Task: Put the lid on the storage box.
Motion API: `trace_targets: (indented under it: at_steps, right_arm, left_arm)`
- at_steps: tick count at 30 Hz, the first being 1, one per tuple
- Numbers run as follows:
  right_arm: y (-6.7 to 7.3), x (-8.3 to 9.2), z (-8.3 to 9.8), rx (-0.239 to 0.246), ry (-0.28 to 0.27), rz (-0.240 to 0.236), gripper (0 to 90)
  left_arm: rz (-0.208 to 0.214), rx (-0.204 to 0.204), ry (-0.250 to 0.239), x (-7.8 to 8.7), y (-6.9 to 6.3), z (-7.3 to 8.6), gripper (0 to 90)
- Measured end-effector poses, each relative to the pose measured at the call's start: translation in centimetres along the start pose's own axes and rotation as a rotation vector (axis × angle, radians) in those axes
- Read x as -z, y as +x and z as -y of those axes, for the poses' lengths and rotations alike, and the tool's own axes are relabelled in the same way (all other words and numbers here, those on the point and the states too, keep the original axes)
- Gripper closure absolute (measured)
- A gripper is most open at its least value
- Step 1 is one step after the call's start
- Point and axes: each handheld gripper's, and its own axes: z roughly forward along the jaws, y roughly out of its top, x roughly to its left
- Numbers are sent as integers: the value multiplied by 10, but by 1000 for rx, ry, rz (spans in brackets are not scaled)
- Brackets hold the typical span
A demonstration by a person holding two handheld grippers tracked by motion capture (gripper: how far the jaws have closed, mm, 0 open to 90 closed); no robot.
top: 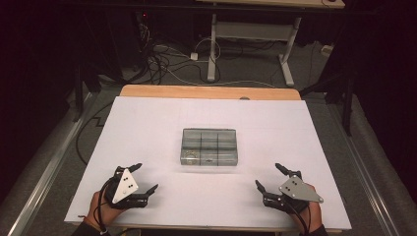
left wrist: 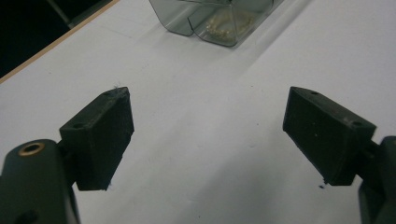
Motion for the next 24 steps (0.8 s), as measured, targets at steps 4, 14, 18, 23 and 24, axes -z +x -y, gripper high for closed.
trace_targets:
  at_steps: [4,14,18,23,24]
  right_arm:
    - [-1,1,-1,-11,-12,-1,190]
    - [-1,0,0,-9,-7,-4,190]
    - [-2,-2,1,-10,-2,-5,189]
    - [-2,-3,2,-10,2,-5,185]
    - [-2,-3,2,-12,1,-5,185]
  left_arm:
    - [-5,1,-11,2,0,-2,157]
    - [-4,-5,-5,1,1,-3,157]
    - [-7,-2,-3,1,2,-3,157]
    - [-8,-1,3,0,2,-3,157]
    - [-9,2,3,0,3,-3,157]
